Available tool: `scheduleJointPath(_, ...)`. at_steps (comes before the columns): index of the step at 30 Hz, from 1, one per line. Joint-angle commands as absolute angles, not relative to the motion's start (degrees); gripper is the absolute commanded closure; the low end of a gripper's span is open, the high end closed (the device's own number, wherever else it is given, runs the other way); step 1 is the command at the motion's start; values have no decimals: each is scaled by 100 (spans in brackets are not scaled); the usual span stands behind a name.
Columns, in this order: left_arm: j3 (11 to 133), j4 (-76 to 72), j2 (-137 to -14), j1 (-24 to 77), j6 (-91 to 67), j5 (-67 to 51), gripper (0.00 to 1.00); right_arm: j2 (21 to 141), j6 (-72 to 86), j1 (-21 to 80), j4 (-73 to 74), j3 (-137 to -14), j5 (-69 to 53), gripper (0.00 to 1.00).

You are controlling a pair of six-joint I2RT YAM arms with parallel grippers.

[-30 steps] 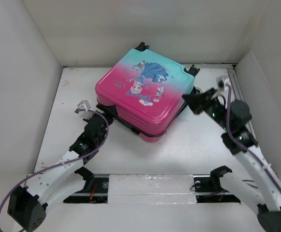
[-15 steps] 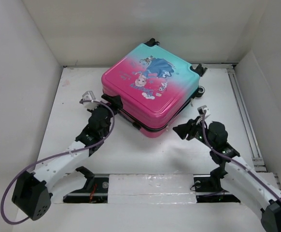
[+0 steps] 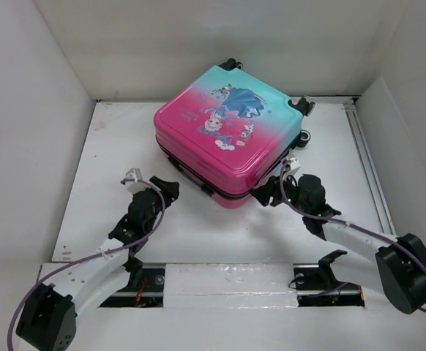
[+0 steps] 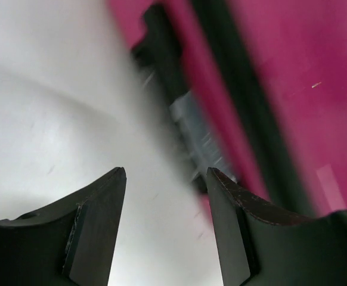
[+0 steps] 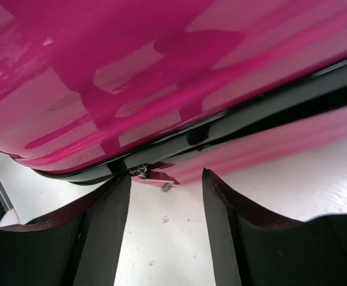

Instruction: Pack the luggage

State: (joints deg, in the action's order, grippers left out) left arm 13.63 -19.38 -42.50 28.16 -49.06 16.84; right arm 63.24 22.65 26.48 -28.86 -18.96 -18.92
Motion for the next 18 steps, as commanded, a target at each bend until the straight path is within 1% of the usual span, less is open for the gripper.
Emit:
scheduleJointPath(1,1029,-2407,-4113,2830,-5080,1038,48,6574,2083,2821,-3856,-2057,-2030,43)
scheduleJointPath(3,1081,-2609,-4288,2830,-5080,792,48,6679,2223,2935,-4095,-2057,-1898,43)
scheduleJointPath(5,1325,-2741,-4473,2830,-4949,660,44,6794,2224,2936,-4209,-2057,-1785,46)
scheduleJointPath(6,1414,-2794,-4682,2830,-4896,659,41,6864,2224,3014,-4306,-2057,-1732,48)
scheduleJointPath(7,1485,-2925,-4789,2830,-4817,572,39,6864,2319,3015,-4472,-1935,-1731,52)
scheduleJointPath(9,1617,-3059,-5167,2830,-4816,483,38,6926,2425,3076,-5200,-1627,-1627,58)
scheduleJointPath(10,1687,-3241,-5307,2830,-4764,483,38,6978,2426,3154,-5455,-1539,-1565,67)
scheduleJointPath(12,1688,-3418,-5597,2830,-4764,483,38,7049,2496,3155,-5817,-1486,-1512,75)
scheduleJointPath(14,1688,-3803,-6010,2777,-4843,483,38,7049,2548,3216,-5818,-1485,-1442,83)
scheduleJointPath(15,1740,-3875,-6142,2777,-4843,483,38,7049,2601,3217,-5818,-1485,-1441,84)
scheduleJointPath(17,1959,-3876,-6545,2777,-4773,650,38,6979,2662,3278,-5818,-1485,-1441,84)
scheduleJointPath(18,2012,-3928,-6661,2777,-4772,650,39,6979,2663,3357,-5818,-1485,-1441,82)
